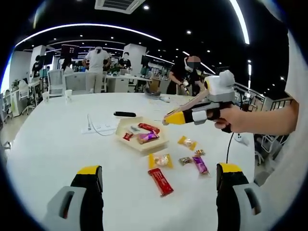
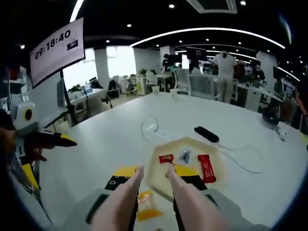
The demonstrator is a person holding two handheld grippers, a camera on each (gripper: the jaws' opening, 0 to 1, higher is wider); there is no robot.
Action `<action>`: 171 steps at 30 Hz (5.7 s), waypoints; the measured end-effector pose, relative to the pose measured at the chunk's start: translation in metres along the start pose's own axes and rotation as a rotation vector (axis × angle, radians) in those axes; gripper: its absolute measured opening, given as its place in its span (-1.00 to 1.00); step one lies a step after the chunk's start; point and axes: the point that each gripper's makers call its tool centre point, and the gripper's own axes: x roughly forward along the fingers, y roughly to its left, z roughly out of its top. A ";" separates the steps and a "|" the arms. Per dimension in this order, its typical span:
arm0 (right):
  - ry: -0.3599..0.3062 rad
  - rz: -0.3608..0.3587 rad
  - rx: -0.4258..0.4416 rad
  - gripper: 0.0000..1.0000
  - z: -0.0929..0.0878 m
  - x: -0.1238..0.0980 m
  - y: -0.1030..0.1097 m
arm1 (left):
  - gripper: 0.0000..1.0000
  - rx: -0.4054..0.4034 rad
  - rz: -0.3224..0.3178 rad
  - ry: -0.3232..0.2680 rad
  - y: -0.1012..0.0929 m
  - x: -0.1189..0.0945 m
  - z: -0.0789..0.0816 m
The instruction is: Place the target food into the container with the food tongs after gripping and lifting it, then release it inside without dropping or visibly crushing the food.
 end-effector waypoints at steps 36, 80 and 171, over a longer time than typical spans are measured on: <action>0.115 0.071 -0.043 -0.46 -0.042 -0.002 0.019 | 0.99 -0.008 0.003 0.007 -0.002 -0.004 -0.004; 0.187 0.082 -0.049 -0.46 -0.080 -0.046 0.001 | 0.99 0.011 -0.037 -0.038 -0.020 0.003 0.019; 0.373 0.134 -0.134 -0.63 -0.149 -0.036 -0.002 | 0.98 -0.010 -0.044 0.008 -0.026 0.010 0.003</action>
